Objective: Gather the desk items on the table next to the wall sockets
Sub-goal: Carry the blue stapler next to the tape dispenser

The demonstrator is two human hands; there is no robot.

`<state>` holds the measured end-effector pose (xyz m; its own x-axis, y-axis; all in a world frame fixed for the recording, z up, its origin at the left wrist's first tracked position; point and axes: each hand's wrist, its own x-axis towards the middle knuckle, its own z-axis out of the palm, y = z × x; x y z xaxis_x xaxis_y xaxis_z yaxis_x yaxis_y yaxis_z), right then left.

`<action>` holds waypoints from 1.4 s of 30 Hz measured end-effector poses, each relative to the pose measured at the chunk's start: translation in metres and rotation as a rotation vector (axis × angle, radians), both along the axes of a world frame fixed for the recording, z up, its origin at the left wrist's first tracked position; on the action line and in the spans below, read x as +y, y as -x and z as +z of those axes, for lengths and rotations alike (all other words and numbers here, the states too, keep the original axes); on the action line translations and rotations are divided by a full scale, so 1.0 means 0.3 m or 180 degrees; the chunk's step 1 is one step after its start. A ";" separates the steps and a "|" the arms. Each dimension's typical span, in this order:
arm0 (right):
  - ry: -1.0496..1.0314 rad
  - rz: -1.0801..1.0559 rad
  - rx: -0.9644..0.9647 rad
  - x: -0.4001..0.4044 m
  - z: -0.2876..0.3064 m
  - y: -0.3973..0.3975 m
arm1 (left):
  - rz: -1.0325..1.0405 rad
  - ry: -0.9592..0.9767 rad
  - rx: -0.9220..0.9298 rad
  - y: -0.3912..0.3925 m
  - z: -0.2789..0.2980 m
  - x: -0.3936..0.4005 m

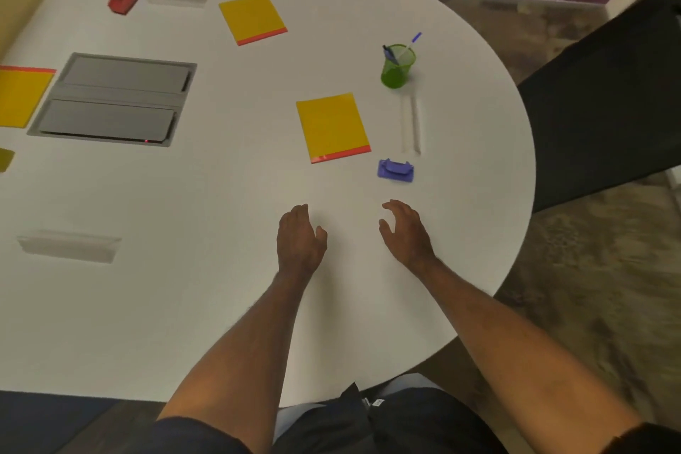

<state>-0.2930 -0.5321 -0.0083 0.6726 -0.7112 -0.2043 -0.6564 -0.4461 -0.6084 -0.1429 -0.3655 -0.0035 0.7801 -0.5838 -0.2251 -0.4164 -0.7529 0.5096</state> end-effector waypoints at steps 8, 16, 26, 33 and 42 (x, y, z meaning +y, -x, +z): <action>-0.0210 -0.0493 -0.0115 -0.244 -0.077 0.084 | -0.0161 0.0038 0.0252 0.084 -0.024 -0.274; -0.0560 -0.0995 -0.0375 -0.428 -0.182 -0.011 | -0.0225 0.0029 0.0736 0.023 -0.104 -0.539; -0.1071 -0.1626 -0.0590 -0.522 -0.317 -0.185 | 0.0328 0.0205 0.1342 -0.090 -0.252 -0.769; -0.1290 -0.2035 -0.0540 -0.527 -0.361 -0.255 | 0.0581 0.0339 0.1699 -0.102 -0.322 -0.832; -0.1877 -0.2335 -0.0669 -0.567 -0.356 -0.292 | 0.1012 0.0511 0.2050 -0.096 -0.324 -0.869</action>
